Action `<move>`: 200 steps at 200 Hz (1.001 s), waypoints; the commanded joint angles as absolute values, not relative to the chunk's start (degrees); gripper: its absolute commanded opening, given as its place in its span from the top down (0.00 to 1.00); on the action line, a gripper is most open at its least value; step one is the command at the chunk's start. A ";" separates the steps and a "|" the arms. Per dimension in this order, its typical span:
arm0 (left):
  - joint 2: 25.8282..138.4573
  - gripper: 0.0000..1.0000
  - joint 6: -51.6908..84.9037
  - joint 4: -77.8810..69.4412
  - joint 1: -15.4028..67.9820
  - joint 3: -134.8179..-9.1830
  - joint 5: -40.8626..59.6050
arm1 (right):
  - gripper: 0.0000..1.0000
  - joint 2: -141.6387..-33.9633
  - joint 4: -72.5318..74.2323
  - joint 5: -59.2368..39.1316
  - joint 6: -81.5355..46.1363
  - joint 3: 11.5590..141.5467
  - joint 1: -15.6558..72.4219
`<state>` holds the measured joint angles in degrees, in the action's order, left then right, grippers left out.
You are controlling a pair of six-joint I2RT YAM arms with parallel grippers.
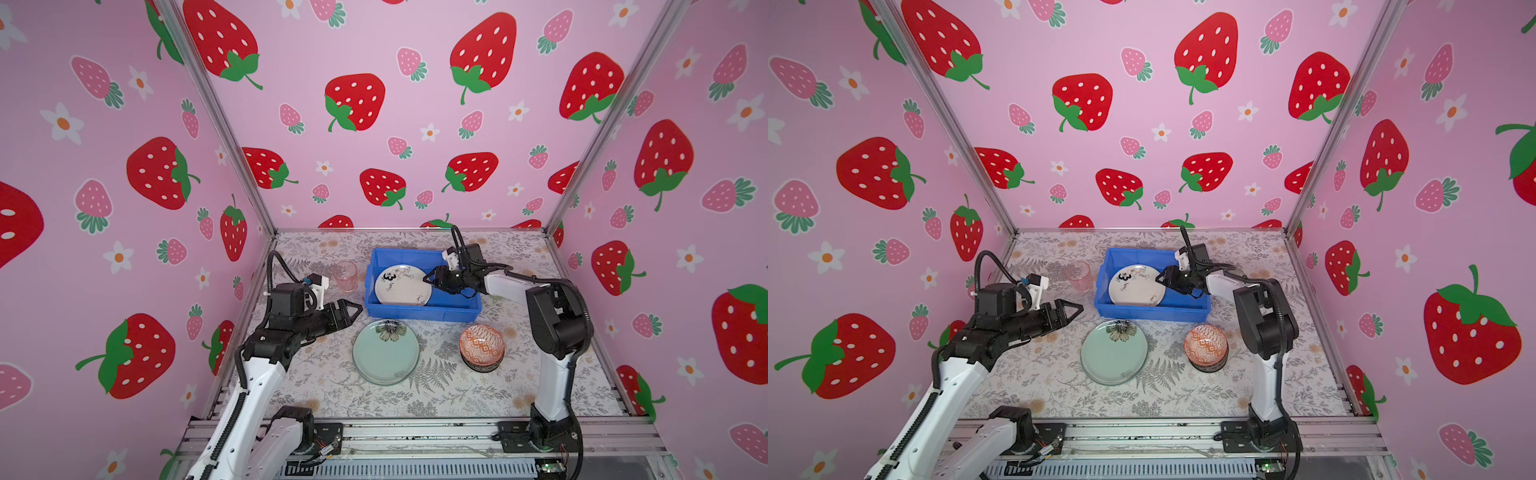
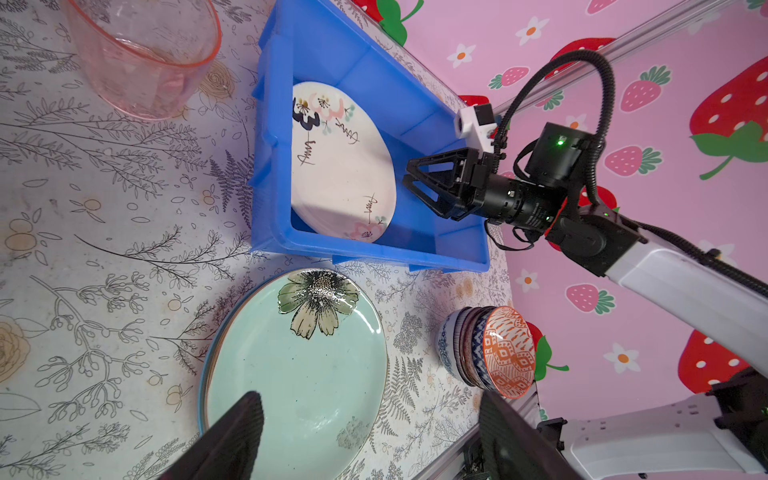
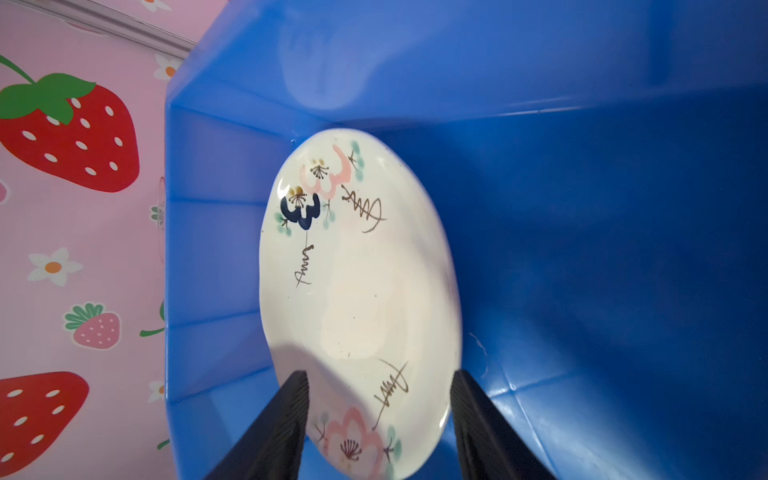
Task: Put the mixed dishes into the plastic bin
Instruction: 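Open the right gripper and lift it off the plate in the bin, then move the right gripper down to the pale green flower plate rim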
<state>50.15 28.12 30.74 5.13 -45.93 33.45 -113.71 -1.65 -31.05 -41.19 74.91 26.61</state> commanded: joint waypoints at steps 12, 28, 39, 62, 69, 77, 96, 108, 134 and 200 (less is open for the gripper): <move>49.49 0.01 25.90 35.23 4.78 -48.07 30.34 | 0.41 -108.12 -7.56 -25.43 -35.36 76.73 28.02; 50.13 0.01 25.26 36.69 4.83 -48.86 29.21 | 0.32 -105.92 -10.11 -23.61 -33.17 76.82 28.75; 50.76 0.01 24.98 37.19 4.90 -49.27 28.60 | 0.26 -104.35 -11.73 -22.14 -31.86 76.88 29.47; 53.68 0.01 24.93 37.87 4.83 -50.39 27.43 | 0.05 -101.13 -14.98 -18.80 -30.31 76.93 31.33; 54.80 0.01 24.93 38.07 4.85 -50.89 27.30 | 0.01 -100.23 -15.69 -17.51 -29.88 76.90 32.28; 55.77 0.01 24.99 37.97 4.84 -51.06 27.08 | 0.01 -99.30 -16.99 -16.22 -28.99 77.06 33.55; 57.11 0.01 25.95 35.85 4.85 -49.93 27.62 | 0.01 -97.74 -21.54 -12.29 -27.15 78.15 37.01; 58.22 0.01 26.28 35.73 4.84 -49.47 27.23 | 0.01 -96.61 -24.26 -10.75 -26.58 78.40 38.96; 62.27 0.01 24.34 38.83 4.82 -50.21 25.97 | 0.01 -93.54 -27.37 -8.86 -27.32 77.68 42.69; 64.63 0.01 26.00 41.39 5.00 -48.66 26.32 | 0.02 -84.60 -27.12 -6.00 -34.75 69.08 52.54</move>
